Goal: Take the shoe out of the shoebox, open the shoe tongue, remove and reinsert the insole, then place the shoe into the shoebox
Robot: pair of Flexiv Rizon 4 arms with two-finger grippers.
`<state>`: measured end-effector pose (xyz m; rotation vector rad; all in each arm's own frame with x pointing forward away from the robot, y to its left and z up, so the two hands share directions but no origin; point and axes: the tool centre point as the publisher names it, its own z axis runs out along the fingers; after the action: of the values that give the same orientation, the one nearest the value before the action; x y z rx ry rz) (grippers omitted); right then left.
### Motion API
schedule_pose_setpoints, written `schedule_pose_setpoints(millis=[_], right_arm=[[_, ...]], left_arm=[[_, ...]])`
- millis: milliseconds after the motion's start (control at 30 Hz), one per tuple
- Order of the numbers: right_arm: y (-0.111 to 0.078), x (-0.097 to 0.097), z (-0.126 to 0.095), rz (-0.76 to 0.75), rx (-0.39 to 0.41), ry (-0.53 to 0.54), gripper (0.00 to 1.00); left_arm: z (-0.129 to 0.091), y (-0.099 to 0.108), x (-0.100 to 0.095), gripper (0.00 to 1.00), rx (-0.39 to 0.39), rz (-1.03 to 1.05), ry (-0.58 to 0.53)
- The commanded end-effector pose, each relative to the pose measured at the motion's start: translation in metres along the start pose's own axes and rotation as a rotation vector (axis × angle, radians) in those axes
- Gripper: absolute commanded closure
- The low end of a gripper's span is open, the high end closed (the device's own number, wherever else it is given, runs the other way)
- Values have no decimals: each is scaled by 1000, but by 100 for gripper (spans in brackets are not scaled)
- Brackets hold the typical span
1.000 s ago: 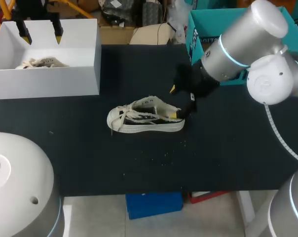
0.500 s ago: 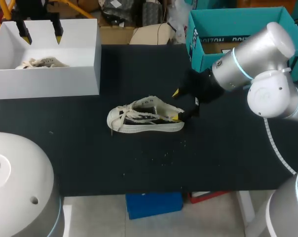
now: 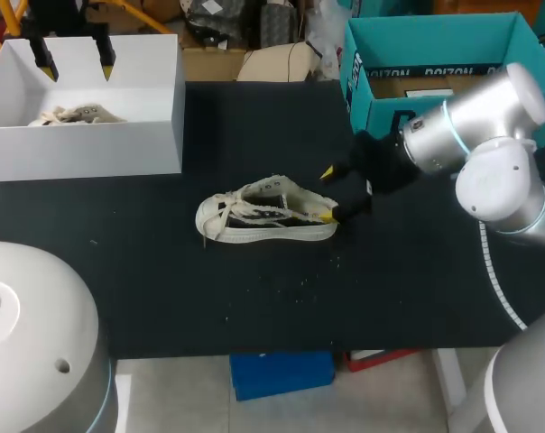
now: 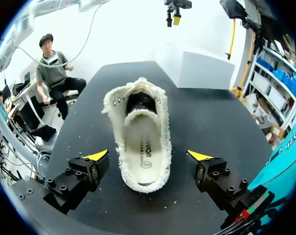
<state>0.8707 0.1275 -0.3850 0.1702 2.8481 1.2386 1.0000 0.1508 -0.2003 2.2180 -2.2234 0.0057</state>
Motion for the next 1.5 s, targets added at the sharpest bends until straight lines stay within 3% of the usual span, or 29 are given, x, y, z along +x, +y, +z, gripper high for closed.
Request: schedule_pose_setpoints(millis=[33,733,1267,1300,1333,1367,1500], right_arm=[[-9,0,10,13,-44,-2,0],[-23,1,42,30,-147,-8,0],[-30,-2,50,-17,-173,14,0],[-30,-2,51,-20,-174,13,19],[-30,-3,52,-16,-168,2,68],[-30,-3,52,-17,-173,0,100],[-30,-3,52,-17,-173,0,100]], left_arm=[[0,0,0,0,-2,-1,-1],[0,0,0,0,-2,-1,-1],[0,0,0,0,-2,-1,-1],[0,0,0,0,-2,-1,-1],[0,0,0,0,-2,-1,-1],[0,0,0,0,-2,-1,-1],[0,0,0,0,-2,-1,-1]])
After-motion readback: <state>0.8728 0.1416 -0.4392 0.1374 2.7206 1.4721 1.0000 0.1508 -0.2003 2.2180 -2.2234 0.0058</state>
